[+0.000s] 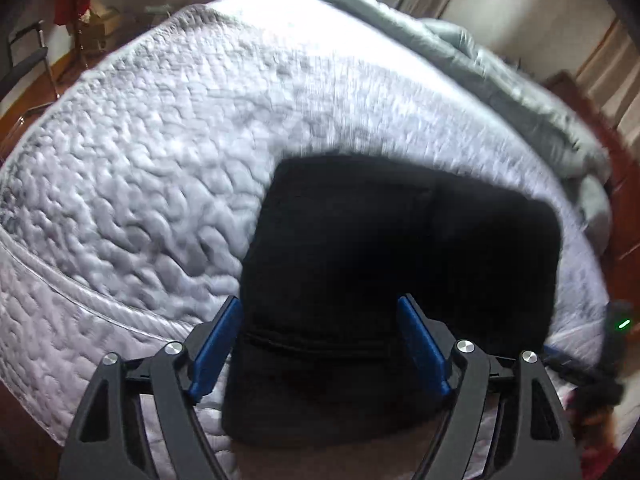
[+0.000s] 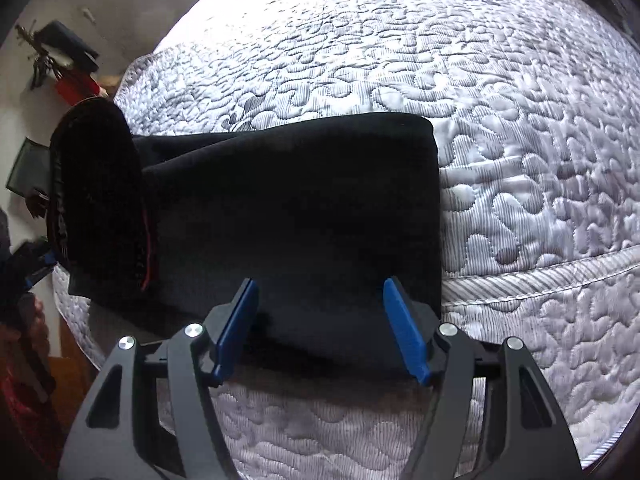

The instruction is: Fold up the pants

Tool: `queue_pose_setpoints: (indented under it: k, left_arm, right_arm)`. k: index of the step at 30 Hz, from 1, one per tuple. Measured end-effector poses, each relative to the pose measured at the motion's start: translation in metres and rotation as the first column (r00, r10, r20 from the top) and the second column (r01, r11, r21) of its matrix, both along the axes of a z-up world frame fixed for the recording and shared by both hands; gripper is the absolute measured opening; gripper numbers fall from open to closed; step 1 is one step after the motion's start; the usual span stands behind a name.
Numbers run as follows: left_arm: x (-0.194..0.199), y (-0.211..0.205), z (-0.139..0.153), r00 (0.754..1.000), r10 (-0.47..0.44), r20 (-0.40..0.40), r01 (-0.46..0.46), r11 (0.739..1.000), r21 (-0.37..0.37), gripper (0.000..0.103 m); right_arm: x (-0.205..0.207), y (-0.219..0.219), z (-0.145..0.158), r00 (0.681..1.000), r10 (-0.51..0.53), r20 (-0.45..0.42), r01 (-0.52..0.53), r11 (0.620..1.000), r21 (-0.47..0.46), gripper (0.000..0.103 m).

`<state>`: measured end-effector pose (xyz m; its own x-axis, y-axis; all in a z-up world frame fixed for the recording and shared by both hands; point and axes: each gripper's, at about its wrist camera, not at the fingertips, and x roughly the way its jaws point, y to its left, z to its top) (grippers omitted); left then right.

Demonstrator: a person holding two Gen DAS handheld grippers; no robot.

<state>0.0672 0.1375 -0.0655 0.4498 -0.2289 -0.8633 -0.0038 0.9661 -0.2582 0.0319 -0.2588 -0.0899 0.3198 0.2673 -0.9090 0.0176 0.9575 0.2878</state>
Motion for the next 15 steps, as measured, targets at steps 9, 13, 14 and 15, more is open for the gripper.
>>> queue_pose_setpoints:
  k: [9,13,14,15]
  left_arm:
    - [-0.017,0.015,0.03,0.997,0.026,0.076,-0.027,1.0,0.005,0.084]
    - [-0.02,0.032,0.032,0.994,0.068,0.081,-0.073,0.996,0.059,0.084]
    - [-0.02,0.033,0.028,0.996,0.067,0.062,-0.072,0.995,0.068,0.084]
    - [-0.019,0.034,0.024,0.997,0.066,0.048,-0.069,0.995,0.069,0.084]
  right_arm:
    - [0.007,0.062,0.066,0.983,0.16,0.095,-0.17,0.978,0.12,0.07]
    - [0.016,0.104,0.075,0.96,0.261,0.102,-0.274,0.951,0.146,0.07]
    - [0.02,0.111,0.074,0.958,0.272,0.097,-0.284,0.947,0.152,0.07]
    - [0.024,0.118,0.071,0.957,0.278,0.086,-0.288,0.946,0.145,0.07]
